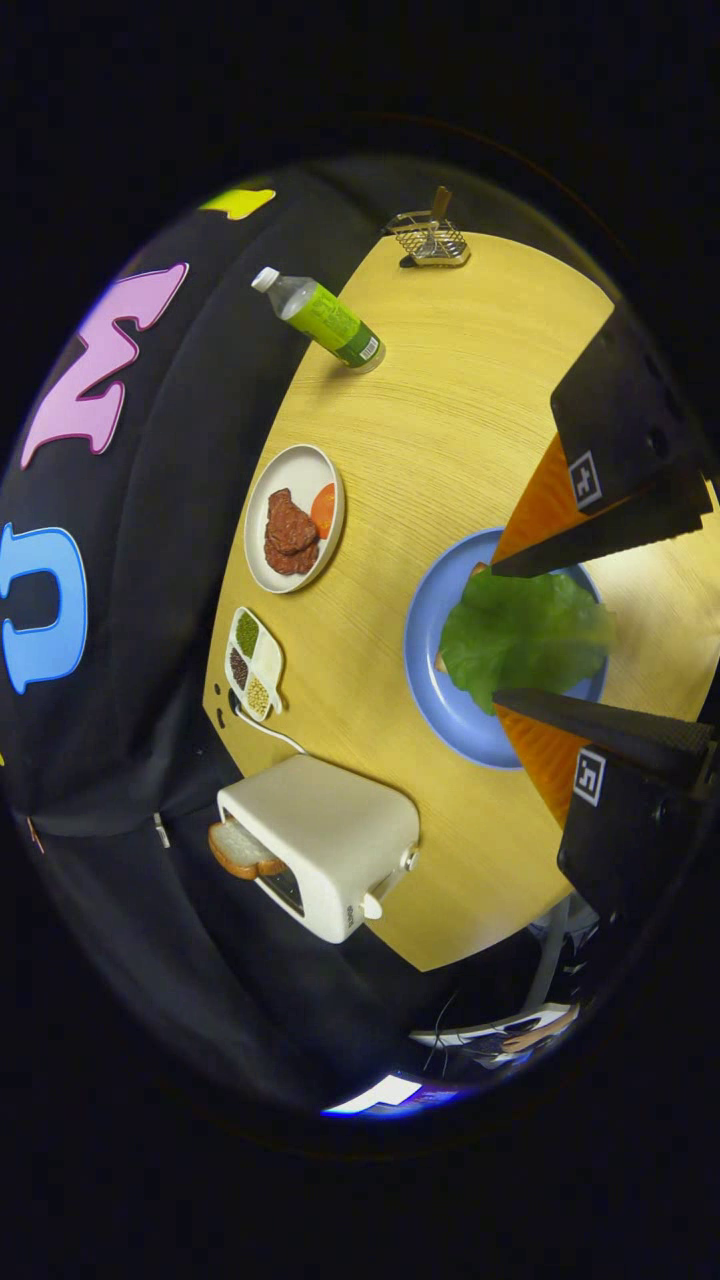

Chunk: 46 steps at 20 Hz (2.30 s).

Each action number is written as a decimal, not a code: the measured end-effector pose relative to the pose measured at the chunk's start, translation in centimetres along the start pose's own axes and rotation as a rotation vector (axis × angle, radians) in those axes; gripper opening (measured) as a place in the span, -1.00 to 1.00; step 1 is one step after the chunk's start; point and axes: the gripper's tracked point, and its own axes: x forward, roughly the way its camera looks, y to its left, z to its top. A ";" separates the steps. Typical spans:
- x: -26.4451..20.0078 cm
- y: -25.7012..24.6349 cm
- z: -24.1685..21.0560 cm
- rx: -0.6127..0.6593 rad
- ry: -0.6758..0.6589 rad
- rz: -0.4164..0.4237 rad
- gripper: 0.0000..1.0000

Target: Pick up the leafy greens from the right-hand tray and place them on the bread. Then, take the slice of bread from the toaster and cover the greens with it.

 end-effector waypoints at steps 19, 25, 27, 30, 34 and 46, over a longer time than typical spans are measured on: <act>3.9 18.1 19.9 -0.131 -0.267 0.177 0.42; 9.7 20.6 21.3 -0.141 -0.217 0.146 0.42; 11.5 20.8 21.3 -0.144 -0.185 0.113 0.42; 13.4 21.0 21.4 -0.137 -0.157 0.077 0.36; 15.0 21.5 21.3 -0.137 -0.122 0.054 -0.03; 8.3 20.5 23.8 -0.070 -0.213 0.123 -0.68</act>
